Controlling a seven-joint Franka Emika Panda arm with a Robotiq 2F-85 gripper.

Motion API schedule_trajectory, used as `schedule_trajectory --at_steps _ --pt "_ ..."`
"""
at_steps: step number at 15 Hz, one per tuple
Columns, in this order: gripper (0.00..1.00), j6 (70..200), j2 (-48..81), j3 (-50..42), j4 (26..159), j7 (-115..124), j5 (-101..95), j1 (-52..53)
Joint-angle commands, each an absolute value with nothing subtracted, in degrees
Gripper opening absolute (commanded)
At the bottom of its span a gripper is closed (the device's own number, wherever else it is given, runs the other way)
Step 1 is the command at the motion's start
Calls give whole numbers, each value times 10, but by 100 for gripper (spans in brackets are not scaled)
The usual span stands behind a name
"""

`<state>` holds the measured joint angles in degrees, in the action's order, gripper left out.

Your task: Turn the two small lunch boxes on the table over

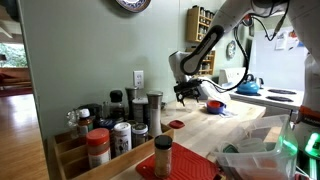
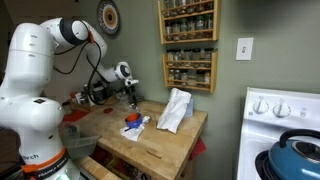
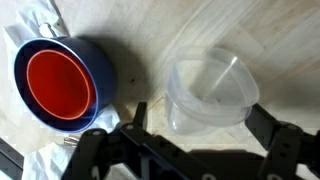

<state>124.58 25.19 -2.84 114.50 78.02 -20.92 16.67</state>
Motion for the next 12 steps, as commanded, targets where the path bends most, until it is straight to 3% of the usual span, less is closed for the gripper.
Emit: schedule_trajectory --at_steps 1,12 --pt "100 1246 238 -27 1151 785 -225 163" --pt "100 1292 230 -23 1173 670 -195 103"
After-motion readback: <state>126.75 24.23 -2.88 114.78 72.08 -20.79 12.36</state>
